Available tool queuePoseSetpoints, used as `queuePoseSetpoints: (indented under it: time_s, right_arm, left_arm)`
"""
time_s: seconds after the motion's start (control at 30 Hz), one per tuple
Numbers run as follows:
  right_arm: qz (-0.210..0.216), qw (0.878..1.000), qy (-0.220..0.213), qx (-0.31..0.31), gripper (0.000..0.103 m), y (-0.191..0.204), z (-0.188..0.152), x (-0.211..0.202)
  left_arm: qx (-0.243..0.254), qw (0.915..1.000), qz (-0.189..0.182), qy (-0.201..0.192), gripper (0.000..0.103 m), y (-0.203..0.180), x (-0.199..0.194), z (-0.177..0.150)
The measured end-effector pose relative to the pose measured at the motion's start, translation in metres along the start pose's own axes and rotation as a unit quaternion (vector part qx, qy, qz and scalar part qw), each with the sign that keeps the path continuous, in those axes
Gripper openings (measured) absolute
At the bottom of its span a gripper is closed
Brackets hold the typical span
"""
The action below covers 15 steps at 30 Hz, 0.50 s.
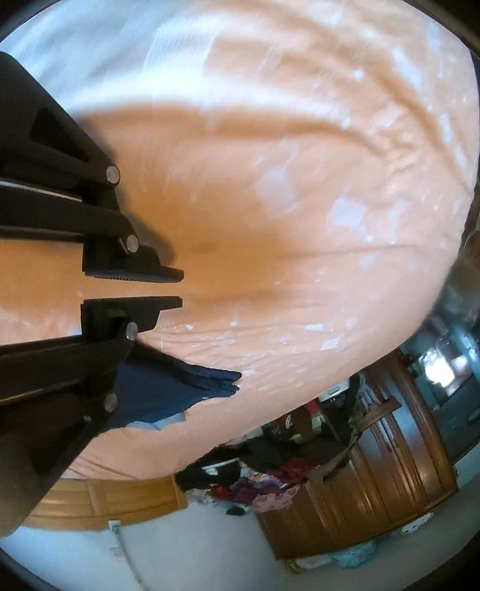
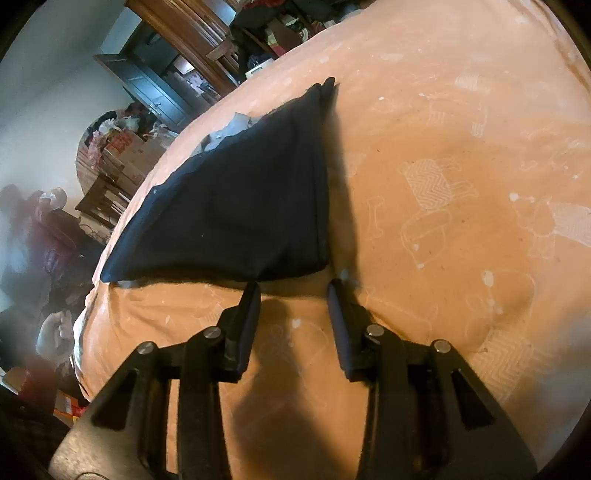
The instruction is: Fold small clothes
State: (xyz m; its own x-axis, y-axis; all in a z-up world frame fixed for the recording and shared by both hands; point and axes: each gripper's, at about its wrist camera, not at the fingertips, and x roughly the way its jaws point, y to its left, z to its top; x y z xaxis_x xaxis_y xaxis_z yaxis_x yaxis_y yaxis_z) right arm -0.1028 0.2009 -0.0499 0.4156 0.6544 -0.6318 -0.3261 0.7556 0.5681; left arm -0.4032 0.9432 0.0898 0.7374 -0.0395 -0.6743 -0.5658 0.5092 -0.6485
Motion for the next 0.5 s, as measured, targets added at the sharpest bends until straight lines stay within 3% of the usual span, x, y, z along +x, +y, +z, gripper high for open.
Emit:
queuePoseSetpoints:
  time_s: [0.03, 0.1, 0.13, 0.17, 0.23, 0.33, 0.5]
  right_arm:
    - [0.000, 1.000, -0.001, 0.000, 0.037, 0.000, 0.000, 0.000]
    - [-0.001, 1.000, -0.003, 0.000, 0.037, 0.001, -0.001, -0.001]
    - [-0.002, 1.000, -0.003, -0.001, 0.037, 0.001, -0.001, -0.001]
    - [-0.002, 1.000, -0.004, -0.001, 0.037, 0.001, -0.001, -0.001]
    - [-0.002, 1.000, -0.004, -0.001, 0.037, 0.002, -0.001, -0.001]
    - [-0.001, 1.000, -0.004, -0.001, 0.037, 0.002, -0.001, -0.002]
    - [0.006, 1.000, -0.005, 0.001, 0.038, 0.002, -0.002, -0.002]
  left_arm:
    - [0.021, 0.9995, -0.006, 0.021, 0.004, -0.009, 0.003, -0.007]
    - [0.059, 0.9951, -0.037, 0.069, 0.020, -0.031, 0.014, -0.029]
    - [0.072, 0.9922, -0.051, 0.088, 0.034, -0.041, 0.021, -0.041]
    - [0.080, 0.9890, -0.067, 0.105, 0.043, -0.050, 0.029, -0.054]
    - [0.079, 0.9862, -0.082, 0.121, 0.045, -0.058, 0.045, -0.068]
    - [0.065, 0.9878, -0.070, 0.123, 0.046, -0.063, 0.070, -0.078]
    - [0.086, 0.9927, -0.051, 0.067, 0.046, -0.081, 0.081, -0.077]
